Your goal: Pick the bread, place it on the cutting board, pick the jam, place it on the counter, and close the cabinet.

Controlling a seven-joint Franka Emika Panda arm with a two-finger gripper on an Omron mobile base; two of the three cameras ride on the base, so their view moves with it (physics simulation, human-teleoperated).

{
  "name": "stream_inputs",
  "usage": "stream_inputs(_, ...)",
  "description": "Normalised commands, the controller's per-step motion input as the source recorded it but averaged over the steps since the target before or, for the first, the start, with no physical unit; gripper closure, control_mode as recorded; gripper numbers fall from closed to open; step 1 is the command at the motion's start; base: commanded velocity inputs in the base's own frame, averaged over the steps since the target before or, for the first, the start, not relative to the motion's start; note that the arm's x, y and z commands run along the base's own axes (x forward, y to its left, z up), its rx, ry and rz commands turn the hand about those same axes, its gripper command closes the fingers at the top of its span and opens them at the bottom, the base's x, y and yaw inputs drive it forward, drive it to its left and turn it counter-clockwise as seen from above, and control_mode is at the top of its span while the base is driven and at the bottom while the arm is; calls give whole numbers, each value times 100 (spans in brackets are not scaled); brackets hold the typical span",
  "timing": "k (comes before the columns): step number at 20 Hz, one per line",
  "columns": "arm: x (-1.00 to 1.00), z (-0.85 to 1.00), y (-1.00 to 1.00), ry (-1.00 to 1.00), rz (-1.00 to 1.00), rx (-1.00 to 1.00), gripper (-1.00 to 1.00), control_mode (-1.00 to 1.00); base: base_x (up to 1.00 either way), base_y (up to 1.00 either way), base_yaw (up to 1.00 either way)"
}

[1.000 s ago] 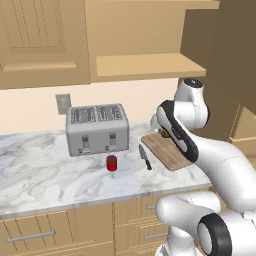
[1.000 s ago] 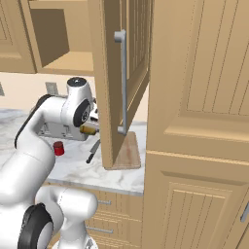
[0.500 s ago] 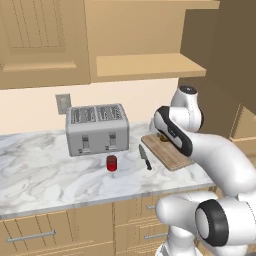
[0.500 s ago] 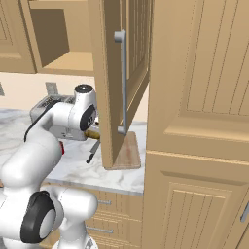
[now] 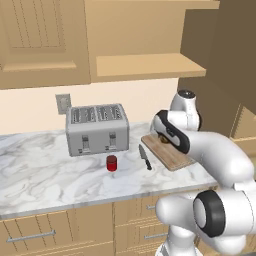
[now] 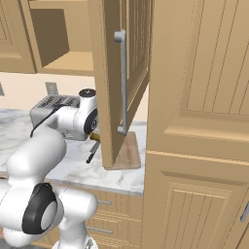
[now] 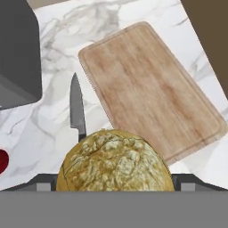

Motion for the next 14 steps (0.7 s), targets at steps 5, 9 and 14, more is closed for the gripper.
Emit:
stream_inputs(5,17,-30,-9,0,-8,0,100,-100,0,0,0)
stream_inputs(9,21,-30,-8,0,-8,0,100,-100,0,0,0)
stream_inputs(14,23,-30,-6,0,-7,0,100,-100,0,0,0)
